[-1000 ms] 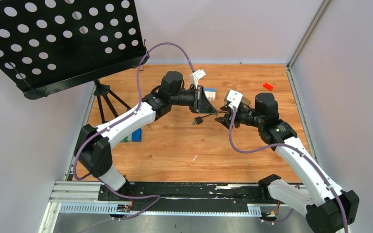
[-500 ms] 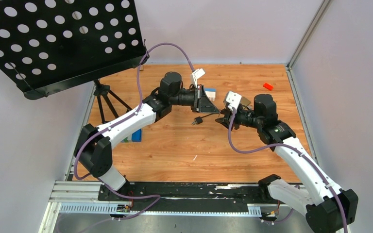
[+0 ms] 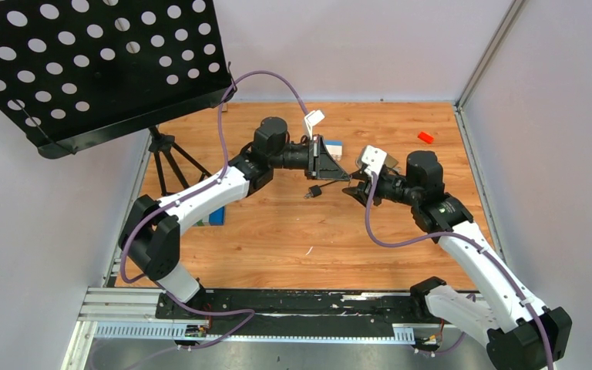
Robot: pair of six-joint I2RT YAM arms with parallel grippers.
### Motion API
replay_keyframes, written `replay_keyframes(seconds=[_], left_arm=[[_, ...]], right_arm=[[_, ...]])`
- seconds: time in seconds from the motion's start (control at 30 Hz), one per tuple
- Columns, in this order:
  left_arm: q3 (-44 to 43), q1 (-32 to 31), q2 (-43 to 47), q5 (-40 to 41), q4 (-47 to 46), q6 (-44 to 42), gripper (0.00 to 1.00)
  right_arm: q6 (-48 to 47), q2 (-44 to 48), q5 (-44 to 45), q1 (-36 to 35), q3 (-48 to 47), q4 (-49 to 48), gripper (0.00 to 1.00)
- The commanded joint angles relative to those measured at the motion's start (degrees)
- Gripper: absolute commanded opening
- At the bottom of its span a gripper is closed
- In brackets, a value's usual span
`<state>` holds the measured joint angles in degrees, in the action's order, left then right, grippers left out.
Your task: Unlock with the key
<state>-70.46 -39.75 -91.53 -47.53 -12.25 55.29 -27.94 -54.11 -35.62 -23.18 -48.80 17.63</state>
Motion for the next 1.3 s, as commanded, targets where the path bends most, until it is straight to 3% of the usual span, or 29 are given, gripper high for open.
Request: replay_keyframes(seconds=[0.0, 0.27, 0.67, 1.27], left_arm=[[0.9, 0.4, -0.8, -0.5, -4.1, 3.3, 0.00], [1.2, 0.4, -1.2, -0.7, -4.8, 4.4, 0.00], [1.5, 0.8, -0.9, -0.4, -4.5, 4.0, 0.00], [1.5, 5.4, 2.3, 2.5, 2.6, -3.5, 0.00]], right_arm=[[0.3, 1.0, 0.5, -0.1, -2.5, -2.8, 0.43], [0.4, 0.8, 1.5, -0.5, -3.3, -2.9, 0.32], [-1.6, 1.8, 3.1, -0.5, -2.6, -1.5, 0.01], [-7.6, 3.4, 3.1, -0.4, -1.7, 4.4, 0.00]])
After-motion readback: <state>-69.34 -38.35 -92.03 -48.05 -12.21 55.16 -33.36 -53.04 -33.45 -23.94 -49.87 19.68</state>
